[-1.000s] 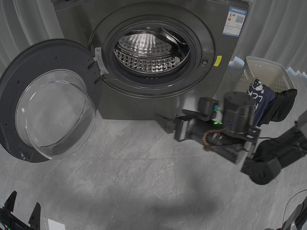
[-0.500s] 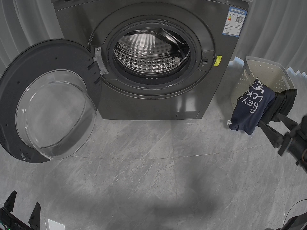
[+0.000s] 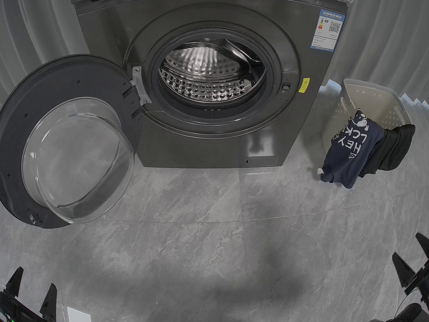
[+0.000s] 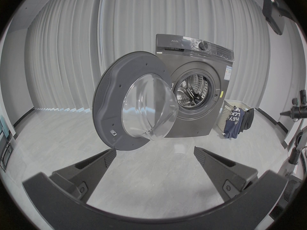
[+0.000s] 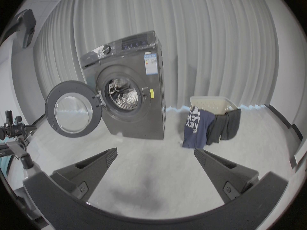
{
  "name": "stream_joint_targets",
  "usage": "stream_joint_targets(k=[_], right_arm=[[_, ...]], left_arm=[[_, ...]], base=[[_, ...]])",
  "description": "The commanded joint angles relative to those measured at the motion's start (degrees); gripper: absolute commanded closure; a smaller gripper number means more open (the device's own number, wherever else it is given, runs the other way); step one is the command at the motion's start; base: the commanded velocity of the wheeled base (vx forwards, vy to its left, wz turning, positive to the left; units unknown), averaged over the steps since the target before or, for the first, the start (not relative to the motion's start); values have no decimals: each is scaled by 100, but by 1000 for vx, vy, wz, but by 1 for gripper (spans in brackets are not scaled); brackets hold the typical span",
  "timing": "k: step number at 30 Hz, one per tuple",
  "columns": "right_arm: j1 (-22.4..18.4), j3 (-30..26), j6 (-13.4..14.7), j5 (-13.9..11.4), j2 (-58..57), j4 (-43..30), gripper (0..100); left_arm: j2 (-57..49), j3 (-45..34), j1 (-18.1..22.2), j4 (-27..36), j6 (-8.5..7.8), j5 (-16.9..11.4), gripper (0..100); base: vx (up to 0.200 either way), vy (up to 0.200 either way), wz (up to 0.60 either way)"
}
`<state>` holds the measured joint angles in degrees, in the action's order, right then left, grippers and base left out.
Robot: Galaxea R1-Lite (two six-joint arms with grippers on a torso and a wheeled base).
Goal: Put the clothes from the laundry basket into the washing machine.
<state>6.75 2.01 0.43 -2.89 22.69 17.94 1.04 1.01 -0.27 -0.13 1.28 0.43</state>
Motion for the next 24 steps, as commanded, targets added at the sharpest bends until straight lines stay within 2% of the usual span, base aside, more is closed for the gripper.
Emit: stream_joint_targets(k=[1, 2, 3, 5, 7, 10, 12, 13, 16, 24], right_arm=[[-649, -201, -69, -98, -2216, -1390, 0], [-649, -201, -122, -89, -2269, -1399, 0], [-658, -201, -131, 148, -2269, -1592, 0], [-649, -184, 54, 588, -2269, -1918, 0], [-658, -175, 98, 553, -2269, -1847, 0], [-658, -166, -131, 482, -2269, -1865, 0], [-658, -166, -192, 377, -2269, -1874, 0], [-667, -192, -245, 219, -2269, -1794, 0], [-667, -192, -192, 192, -2269, -1803, 0], [-649, -192, -148, 201, -2269, -1803, 0]], left_arm=[[-77, -101, 0, 5, -5, 1, 0], [-77, -101, 0, 5, -31, 1, 0], [-86, -101, 0, 5, -128, -60, 0], [-86, -101, 0, 13, -146, -60, 0], [-86, -101, 0, 5, -119, -69, 0], [-86, -101, 0, 13, -128, -60, 0], [-86, -101, 0, 13, -146, -51, 0], [-86, -101, 0, 13, -146, -60, 0], [-86, -101, 9, 13, -154, -60, 0], [-77, -101, 0, 13, -49, -43, 0]], base=[[0, 0, 0], [0, 0, 0], [0, 0, 0], [0, 0, 0], [0, 0, 0], [0, 0, 0], [0, 0, 0], [0, 0, 0], [0, 0, 0], [0, -200, 0]])
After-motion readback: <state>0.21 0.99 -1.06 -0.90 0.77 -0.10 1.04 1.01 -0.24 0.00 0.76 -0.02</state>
